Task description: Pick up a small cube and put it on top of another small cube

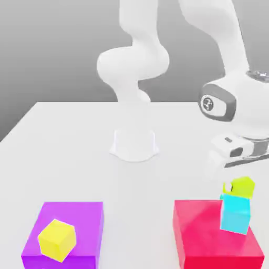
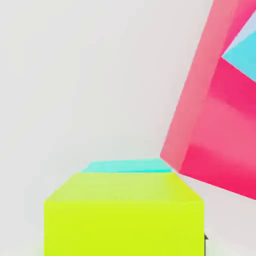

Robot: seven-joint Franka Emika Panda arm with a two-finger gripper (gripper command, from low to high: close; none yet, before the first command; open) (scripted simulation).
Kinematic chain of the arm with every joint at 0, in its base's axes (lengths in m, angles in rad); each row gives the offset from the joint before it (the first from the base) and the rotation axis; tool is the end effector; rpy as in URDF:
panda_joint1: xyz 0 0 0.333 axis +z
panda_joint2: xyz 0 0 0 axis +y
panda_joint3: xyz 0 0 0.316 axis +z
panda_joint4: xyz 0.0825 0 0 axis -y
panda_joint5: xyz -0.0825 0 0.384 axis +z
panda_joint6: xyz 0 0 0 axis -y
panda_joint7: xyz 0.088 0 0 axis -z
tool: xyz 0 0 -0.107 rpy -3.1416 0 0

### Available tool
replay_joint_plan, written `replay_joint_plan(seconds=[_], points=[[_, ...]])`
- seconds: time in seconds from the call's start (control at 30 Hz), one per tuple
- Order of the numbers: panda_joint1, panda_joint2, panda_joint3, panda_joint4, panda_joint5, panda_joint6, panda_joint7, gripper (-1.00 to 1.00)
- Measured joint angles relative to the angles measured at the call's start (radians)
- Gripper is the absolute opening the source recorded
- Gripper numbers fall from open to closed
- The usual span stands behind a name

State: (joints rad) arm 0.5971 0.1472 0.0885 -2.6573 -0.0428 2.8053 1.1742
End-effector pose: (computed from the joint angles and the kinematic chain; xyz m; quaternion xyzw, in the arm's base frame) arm 0.3236 0.2692 0.1917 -0.9749 0.2227 -0.0010 0.0003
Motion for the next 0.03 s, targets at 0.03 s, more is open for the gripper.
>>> replay_joint_plan(seconds=[0.03], points=[[0.000, 0.000, 0.000, 0.000, 0.000, 0.000, 0.000, 1.00]])
